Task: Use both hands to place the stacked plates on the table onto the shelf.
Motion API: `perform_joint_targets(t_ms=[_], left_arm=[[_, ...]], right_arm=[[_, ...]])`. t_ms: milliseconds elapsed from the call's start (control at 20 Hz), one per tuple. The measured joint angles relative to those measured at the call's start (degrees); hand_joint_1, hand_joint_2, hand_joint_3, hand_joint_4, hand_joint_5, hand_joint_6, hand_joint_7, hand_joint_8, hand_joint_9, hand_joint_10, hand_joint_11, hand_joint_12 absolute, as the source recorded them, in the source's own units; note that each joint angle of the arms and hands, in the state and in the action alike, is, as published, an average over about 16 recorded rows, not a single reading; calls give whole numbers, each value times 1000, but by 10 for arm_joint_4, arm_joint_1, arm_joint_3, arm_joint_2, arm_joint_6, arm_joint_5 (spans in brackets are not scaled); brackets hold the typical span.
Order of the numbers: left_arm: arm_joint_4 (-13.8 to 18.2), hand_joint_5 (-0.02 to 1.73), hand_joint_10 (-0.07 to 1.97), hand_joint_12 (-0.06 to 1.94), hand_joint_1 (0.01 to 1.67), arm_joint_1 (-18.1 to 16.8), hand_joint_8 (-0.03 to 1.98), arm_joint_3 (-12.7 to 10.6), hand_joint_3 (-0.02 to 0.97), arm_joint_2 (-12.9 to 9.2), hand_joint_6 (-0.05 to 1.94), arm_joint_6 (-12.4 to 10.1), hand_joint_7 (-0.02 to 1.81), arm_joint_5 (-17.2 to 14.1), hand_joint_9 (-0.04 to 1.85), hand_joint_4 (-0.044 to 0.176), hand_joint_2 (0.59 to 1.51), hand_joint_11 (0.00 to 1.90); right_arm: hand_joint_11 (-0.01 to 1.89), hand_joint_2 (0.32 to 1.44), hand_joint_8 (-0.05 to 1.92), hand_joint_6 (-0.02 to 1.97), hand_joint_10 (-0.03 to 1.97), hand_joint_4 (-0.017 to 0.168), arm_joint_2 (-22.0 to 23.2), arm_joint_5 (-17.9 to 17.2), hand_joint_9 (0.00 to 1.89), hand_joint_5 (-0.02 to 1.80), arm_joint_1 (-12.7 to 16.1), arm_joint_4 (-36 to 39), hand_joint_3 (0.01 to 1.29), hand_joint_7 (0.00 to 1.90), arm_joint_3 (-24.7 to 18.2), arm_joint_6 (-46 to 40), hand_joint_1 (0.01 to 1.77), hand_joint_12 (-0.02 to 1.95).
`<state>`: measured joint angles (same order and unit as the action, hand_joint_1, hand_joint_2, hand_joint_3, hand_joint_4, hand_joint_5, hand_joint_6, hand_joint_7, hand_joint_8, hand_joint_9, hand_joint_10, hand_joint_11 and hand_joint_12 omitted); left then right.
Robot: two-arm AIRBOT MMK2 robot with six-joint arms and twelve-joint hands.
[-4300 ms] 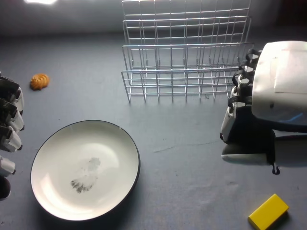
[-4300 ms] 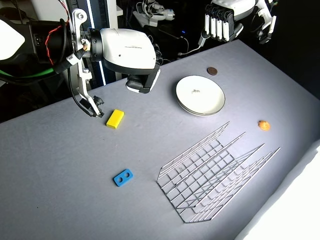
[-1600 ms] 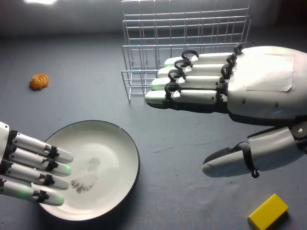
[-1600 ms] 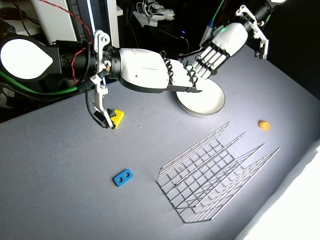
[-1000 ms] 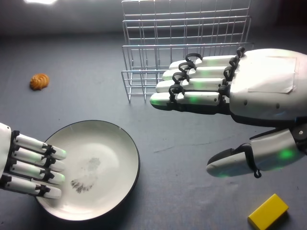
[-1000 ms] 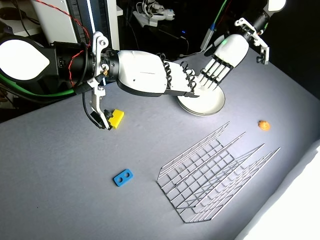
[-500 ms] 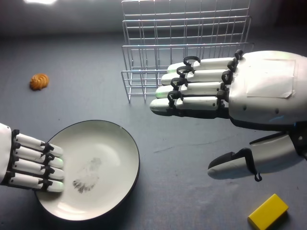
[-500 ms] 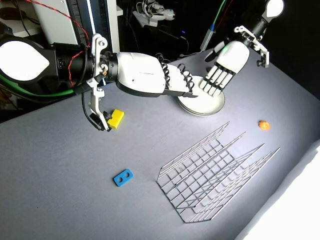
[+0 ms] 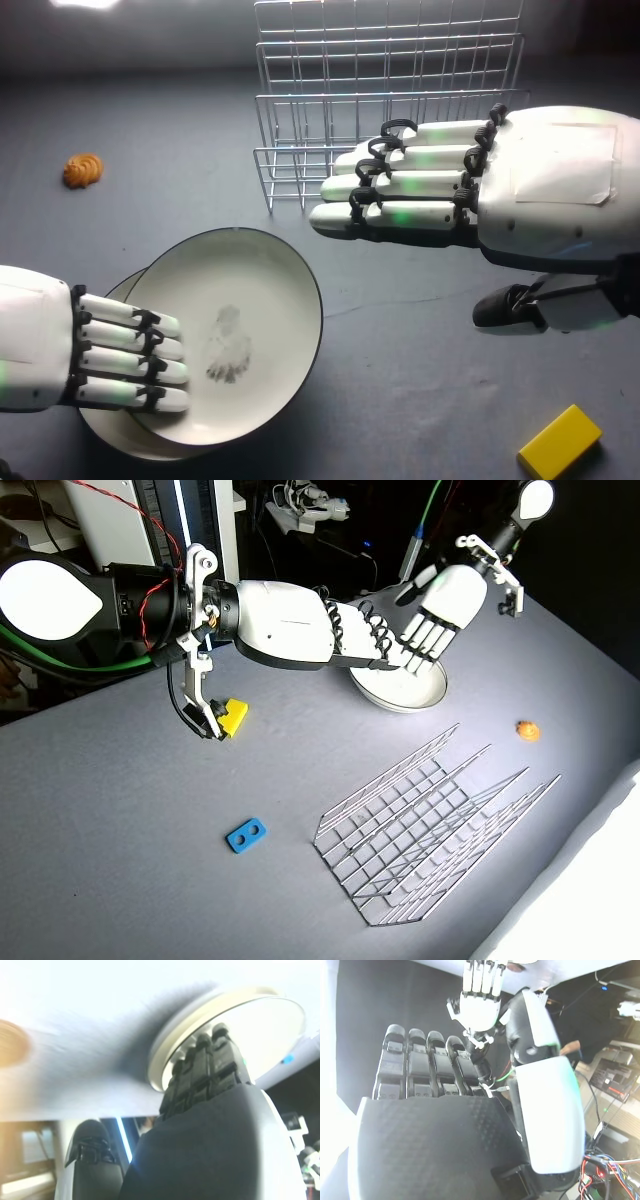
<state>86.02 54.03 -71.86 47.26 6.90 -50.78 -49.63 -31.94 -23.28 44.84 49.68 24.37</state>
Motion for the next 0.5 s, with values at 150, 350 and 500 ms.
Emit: perform_joint_targets(t_ms=[150, 350, 500], left_arm=[[-21, -10, 6, -12, 23, 1, -13, 20, 10, 1, -17, -1, -2, 17, 18, -3, 1122, 17], [-45, -9, 6, -11, 23, 1, -13, 41, 11, 3, -16, -1, -3, 37, 18, -2, 1123, 17], [-61, -7, 6, -11, 24, -1, -13, 53, 11, 5, -16, -2, -3, 51, 18, -2, 1123, 17]], right_arm=[[20, 1066, 16, 20, 5, -1, -4, 0, 21, 40, -2, -7, 15, 27, 0, 16, 1001, 257], [18, 1025, 17, 20, 6, -2, -21, 0, 19, 37, -4, -26, 16, 19, 3, 51, 1170, 323], [18, 1021, 17, 20, 6, -2, -40, 1, 20, 39, -5, -39, 15, 20, 9, 80, 1175, 349]])
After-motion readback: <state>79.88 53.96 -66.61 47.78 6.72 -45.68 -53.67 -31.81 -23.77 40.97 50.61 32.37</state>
